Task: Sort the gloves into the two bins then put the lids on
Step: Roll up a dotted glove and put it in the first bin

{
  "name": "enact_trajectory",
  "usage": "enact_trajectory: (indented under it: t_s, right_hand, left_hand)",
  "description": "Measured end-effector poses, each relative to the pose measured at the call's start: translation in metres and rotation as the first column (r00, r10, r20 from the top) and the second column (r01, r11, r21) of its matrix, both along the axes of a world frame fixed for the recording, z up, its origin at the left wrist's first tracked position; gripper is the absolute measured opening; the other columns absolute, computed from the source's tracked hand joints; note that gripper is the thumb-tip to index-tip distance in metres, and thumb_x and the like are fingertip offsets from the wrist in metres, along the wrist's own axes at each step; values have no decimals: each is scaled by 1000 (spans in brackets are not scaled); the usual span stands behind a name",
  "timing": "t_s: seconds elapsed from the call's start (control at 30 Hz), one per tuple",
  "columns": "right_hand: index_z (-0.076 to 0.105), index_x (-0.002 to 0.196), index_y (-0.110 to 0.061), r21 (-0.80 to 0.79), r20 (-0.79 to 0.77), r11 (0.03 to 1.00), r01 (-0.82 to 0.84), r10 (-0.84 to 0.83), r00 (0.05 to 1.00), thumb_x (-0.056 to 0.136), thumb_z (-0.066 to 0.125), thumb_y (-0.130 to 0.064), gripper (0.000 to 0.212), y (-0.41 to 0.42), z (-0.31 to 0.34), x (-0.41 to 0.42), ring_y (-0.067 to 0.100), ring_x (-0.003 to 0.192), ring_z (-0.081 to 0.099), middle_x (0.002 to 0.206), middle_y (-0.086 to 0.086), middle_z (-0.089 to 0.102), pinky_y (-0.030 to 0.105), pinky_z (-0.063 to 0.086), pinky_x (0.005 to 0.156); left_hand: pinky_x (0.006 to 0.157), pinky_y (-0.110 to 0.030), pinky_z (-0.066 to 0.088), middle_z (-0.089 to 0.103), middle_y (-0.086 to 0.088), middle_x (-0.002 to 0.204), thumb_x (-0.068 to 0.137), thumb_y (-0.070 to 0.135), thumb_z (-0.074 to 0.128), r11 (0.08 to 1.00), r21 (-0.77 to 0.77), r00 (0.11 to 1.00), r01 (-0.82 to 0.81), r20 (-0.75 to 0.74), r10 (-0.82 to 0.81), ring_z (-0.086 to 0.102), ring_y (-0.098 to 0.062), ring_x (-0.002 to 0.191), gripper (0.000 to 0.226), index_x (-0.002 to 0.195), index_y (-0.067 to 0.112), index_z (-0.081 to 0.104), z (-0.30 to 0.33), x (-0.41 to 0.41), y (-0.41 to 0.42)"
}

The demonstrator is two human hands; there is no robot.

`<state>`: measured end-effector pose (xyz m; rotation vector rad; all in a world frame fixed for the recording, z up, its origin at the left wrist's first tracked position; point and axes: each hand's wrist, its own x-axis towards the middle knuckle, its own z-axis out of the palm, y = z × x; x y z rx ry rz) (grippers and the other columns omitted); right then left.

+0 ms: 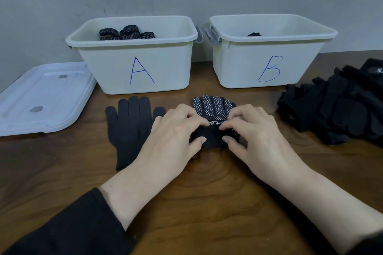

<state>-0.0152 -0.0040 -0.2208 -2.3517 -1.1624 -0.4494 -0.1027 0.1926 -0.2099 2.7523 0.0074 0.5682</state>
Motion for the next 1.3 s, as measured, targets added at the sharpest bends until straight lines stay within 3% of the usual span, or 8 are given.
enact_trajectory:
  t_s: [0.17, 0.3, 0.4, 0.5, 0.8, 1.13, 1.2, 1.3]
  right_hand:
    - [76, 110, -23, -146, 32, 979, -142, 149, 988, 98, 48, -37, 34, -3, -2, 11, 11, 115, 57, 122, -16, 66, 41, 41, 97]
    - [66, 132, -29, -163, -178, 962, -220, 190, 965, 92, 60, -57, 50, -15, 3, 20, -3, 129, 47, 137, -23, 59, 35, 32, 111]
    - [62, 134, -32, -151, -176, 967, -206, 179, 968, 91, 69, -43, 44, -13, 2, 21, -1, 125, 48, 134, -24, 58, 36, 35, 107]
    - [62, 127, -32, -132, -128, 979, -153, 136, 982, 90, 72, -27, 39, -7, 0, 18, 4, 113, 52, 123, -23, 61, 40, 41, 99]
    - [67, 115, -32, -66, -130, 988, -136, 127, 983, 98, 60, -32, 19, -5, 7, 10, 3, 100, 54, 103, -23, 65, 38, 42, 96]
    - [66, 99, -43, 40, -394, 994, -104, 111, 913, 97, 61, -41, 6, -12, 13, 9, 6, 72, 53, 75, -19, 56, 18, 39, 65]
    - [65, 100, -41, 119, -467, 989, -88, 134, 874, 97, 63, -36, 6, -9, 12, 10, 8, 70, 56, 80, -28, 63, 18, 44, 68]
    - [61, 109, -43, 208, -513, 978, -28, 134, 848, 95, 66, -37, 16, -2, 7, 14, 23, 86, 66, 99, -15, 73, 40, 54, 89]
  left_hand:
    - [93, -43, 35, 66, 13, 122, 96, 29, 43, 985, 142, 994, 96, -63, -88, 54, -14, 112, 36, 115, 31, 73, -7, 0, 8]
    - [114, -36, 19, 44, 25, 147, 97, 32, 40, 982, 130, 969, 138, -224, -107, 32, -1, 135, 47, 142, 35, 53, 1, -7, 16]
    - [116, -32, 13, 38, 25, 151, 96, 45, 39, 984, 113, 964, 140, -242, -109, 24, 2, 138, 53, 147, 35, 45, 4, -7, 13]
    - [115, -34, 16, 42, 23, 149, 98, 53, 47, 981, 140, 974, 132, -204, -102, 30, -2, 136, 52, 147, 34, 46, 2, -8, 10]
    - [96, -40, 41, 67, 14, 120, 91, 34, 68, 989, 118, 996, 89, -10, -88, 55, -13, 111, 26, 116, 29, 69, -2, -3, 10]
    - [76, -15, 32, 56, 22, 76, 95, 40, 61, 979, -200, 995, 46, -77, -62, 50, 6, 86, 14, 105, 39, 70, 5, -7, 12]
    - [76, -18, 37, 63, 17, 83, 94, 44, 60, 971, -238, 994, -4, -107, -23, 54, 4, 86, 15, 106, 42, 69, 5, -5, 10]
    - [83, -21, 50, 71, 20, 93, 93, 39, 63, 933, -354, 992, -62, -126, 18, 62, 6, 92, 17, 109, 41, 70, 6, 0, 9]
